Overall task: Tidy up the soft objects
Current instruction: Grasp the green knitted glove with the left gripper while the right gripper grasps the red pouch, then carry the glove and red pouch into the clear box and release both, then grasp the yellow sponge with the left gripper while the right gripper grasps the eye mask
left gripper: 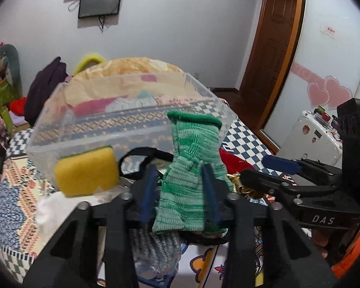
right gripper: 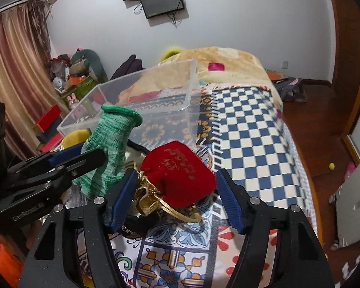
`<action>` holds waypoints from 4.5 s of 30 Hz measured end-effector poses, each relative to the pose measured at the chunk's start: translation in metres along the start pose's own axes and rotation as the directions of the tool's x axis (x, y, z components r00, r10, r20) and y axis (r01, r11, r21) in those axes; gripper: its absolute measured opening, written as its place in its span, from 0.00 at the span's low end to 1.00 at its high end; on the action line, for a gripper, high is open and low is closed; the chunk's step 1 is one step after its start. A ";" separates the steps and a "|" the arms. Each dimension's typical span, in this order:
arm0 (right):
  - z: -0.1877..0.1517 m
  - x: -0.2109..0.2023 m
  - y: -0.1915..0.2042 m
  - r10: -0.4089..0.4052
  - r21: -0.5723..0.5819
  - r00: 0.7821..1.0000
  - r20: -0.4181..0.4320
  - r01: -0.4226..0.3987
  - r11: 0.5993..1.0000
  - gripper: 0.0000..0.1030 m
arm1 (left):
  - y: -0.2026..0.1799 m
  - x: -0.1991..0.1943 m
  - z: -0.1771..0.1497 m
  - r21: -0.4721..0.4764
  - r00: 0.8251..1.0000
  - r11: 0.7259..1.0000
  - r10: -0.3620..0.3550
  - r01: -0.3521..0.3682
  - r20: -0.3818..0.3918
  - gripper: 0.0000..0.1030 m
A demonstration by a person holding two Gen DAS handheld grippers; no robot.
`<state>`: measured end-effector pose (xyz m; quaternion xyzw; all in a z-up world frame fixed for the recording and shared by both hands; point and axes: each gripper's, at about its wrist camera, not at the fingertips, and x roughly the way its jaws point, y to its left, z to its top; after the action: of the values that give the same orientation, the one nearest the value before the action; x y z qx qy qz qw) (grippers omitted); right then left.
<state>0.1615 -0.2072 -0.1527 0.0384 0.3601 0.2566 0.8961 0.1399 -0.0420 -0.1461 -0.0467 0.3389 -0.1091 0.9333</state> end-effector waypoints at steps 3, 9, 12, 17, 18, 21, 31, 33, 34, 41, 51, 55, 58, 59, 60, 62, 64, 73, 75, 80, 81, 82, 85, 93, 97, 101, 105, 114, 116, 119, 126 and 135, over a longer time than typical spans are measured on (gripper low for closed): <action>-0.003 0.005 -0.001 0.026 0.020 0.999 -0.021 -0.026 0.999 0.42 | -0.001 0.001 -0.003 0.011 1.000 1.000 -0.002 0.001 0.003 0.24; 0.000 0.002 0.000 0.029 0.012 0.999 -0.012 -0.029 0.999 0.16 | -0.003 -0.008 -0.003 0.008 1.000 1.000 -0.015 0.015 0.026 0.14; 0.002 -0.004 0.002 0.019 -0.002 1.000 0.013 -0.019 1.000 0.13 | -0.002 -0.017 0.000 0.003 0.999 1.000 -0.018 0.018 0.048 0.13; 0.006 -0.020 0.005 0.005 -0.024 0.998 0.066 -0.003 1.000 0.12 | -0.001 -0.037 0.008 -0.002 0.995 1.000 -0.015 0.015 0.096 0.13; 0.008 -0.022 0.005 0.004 -0.027 0.997 0.075 -0.002 1.000 0.12 | 0.000 -0.042 0.010 -0.004 0.994 1.000 -0.015 0.015 0.110 0.13; 0.013 -0.034 0.008 0.006 -0.040 0.994 0.112 -0.002 0.999 0.12 | 0.004 -0.056 0.017 -0.009 0.989 1.000 -0.006 0.008 0.148 0.13; 0.045 -0.052 0.027 0.041 -0.101 0.974 0.223 -0.019 0.995 0.11 | 0.040 -0.082 0.046 -0.064 0.968 0.995 0.084 -0.070 0.236 0.13; 0.053 -0.050 0.031 0.046 -0.116 0.969 0.241 -0.018 0.993 0.11 | 0.050 -0.082 0.055 -0.073 0.962 0.992 0.115 -0.100 0.247 0.13; 0.057 -0.047 0.033 0.046 -0.121 0.967 0.250 -0.016 0.992 0.11 | 0.053 -0.082 0.058 -0.077 0.959 0.990 0.130 -0.114 0.250 0.13; 0.080 -0.028 0.044 0.054 -0.144 0.962 0.266 -0.016 0.990 0.11 | 0.076 -0.068 0.078 -0.088 0.946 0.978 0.205 -0.189 0.251 0.13; 0.098 0.018 0.058 0.012 -0.200 0.980 0.197 0.028 0.979 0.11 | 0.101 -0.019 0.087 -0.092 0.969 0.974 0.219 -0.209 0.118 0.13; 0.095 0.043 0.057 -0.008 -0.211 0.991 0.137 0.037 0.977 0.11 | 0.107 0.008 0.087 -0.075 0.970 0.969 0.238 -0.235 0.038 0.13; 0.094 0.060 0.055 -0.022 -0.212 0.996 0.091 0.041 0.976 0.11 | 0.109 0.026 0.085 -0.072 0.974 0.972 0.225 -0.225 -0.019 0.13; 0.096 0.065 0.055 -0.030 -0.210 0.997 0.078 0.046 0.977 0.11 | 0.109 0.031 0.083 -0.069 0.974 0.972 0.223 -0.225 -0.035 0.13; 0.096 0.068 0.053 -0.030 -0.203 0.998 0.063 0.043 0.978 0.11 | 0.109 0.035 0.083 -0.064 0.974 0.972 0.223 -0.225 -0.047 0.13; 0.097 0.077 0.052 -0.027 -0.186 0.999 0.026 0.031 0.982 0.11 | 0.106 0.041 0.080 -0.052 0.972 0.972 0.225 -0.229 -0.066 0.13; 0.097 0.083 0.052 -0.035 -0.185 0.999 0.000 0.034 0.982 0.11 | 0.103 0.044 0.079 -0.039 0.972 0.973 0.225 -0.228 -0.075 0.13; 0.089 0.090 0.057 -0.048 -0.219 0.996 -0.073 0.031 0.975 0.15 | 0.102 0.047 0.075 -0.032 0.970 0.974 0.221 -0.225 -0.099 0.14; 0.089 0.089 0.056 -0.046 -0.224 0.996 -0.079 0.027 0.974 0.16 | 0.101 0.044 0.075 -0.035 0.971 0.975 0.216 -0.220 -0.098 0.18; 0.089 0.076 0.059 -0.050 -0.235 0.998 -0.048 0.037 0.971 0.34 | 0.099 0.031 0.077 -0.040 0.975 0.976 0.210 -0.213 -0.071 0.25; 0.089 0.072 0.061 -0.050 -0.234 0.998 -0.035 0.040 0.971 0.37 | 0.097 0.027 0.078 -0.040 0.976 0.977 0.208 -0.211 -0.062 0.25; 0.090 0.069 0.061 -0.048 -0.235 0.999 -0.024 0.041 0.971 0.38 | 0.096 0.023 0.078 -0.040 0.977 0.977 0.205 -0.207 -0.055 0.25; 0.092 0.056 0.065 -0.044 -0.243 0.999 0.013 0.046 0.969 0.42 | 0.093 0.008 0.081 -0.045 0.981 0.980 0.191 -0.192 -0.024 0.29; 0.089 0.016 0.067 -0.029 -0.261 0.992 0.121 0.060 0.963 0.59 | 0.087 -0.037 0.082 -0.057 0.982 0.984 0.171 -0.167 0.077 0.50; 0.077 0.009 0.063 -0.033 -0.259 0.992 0.125 0.064 0.964 0.60 | 0.083 -0.054 0.074 -0.056 0.979 0.985 0.171 -0.165 0.108 0.56; 0.059 0.009 0.055 -0.049 -0.242 0.994 0.099 0.072 0.968 0.60 | 0.079 -0.060 0.060 -0.044 0.978 0.983 0.180 -0.176 0.103 0.60; 0.039 0.010 0.048 -0.063 -0.217 0.996 0.059 0.074 0.973 0.60 | 0.079 -0.057 0.043 -0.057 0.984 0.986 0.163 -0.159 0.068 0.63; -0.003 0.018 0.032 -0.066 -0.138 0.997 -0.050 0.059 0.989 0.60 | 0.074 -0.030 0.004 -0.062 0.989 0.987 0.145 -0.147 -0.031 0.63; -0.007 0.019 0.030 -0.038 -0.125 0.997 -0.073 0.029 0.992 0.59 | 0.073 -0.025 0.000 -0.072 0.989 0.987 0.139 -0.142 -0.045 0.63; -0.015 0.025 0.027 -0.020 -0.100 0.993 -0.114 0.009 0.995 0.49 | 0.072 -0.018 -0.002 -0.083 0.988 0.986 0.142 -0.146 -0.058 0.63; -0.019 0.025 0.029 -0.028 -0.099 0.994 -0.109 0.017 0.995 0.24 | 0.074 -0.008 0.002 -0.108 0.987 0.982 0.149 -0.155 -0.056 0.63; -0.013 0.006 0.031 -0.032 -0.118 0.999 -0.036 0.028 0.993 0.10 | 0.075 -0.004 0.005 -0.122 0.988 0.981 0.146 -0.151 -0.045 0.58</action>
<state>0.1435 -0.1783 -0.1580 -0.0246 0.3617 0.2644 0.8937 0.1527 0.0316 -0.1517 -0.0775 0.3644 -0.0185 0.9278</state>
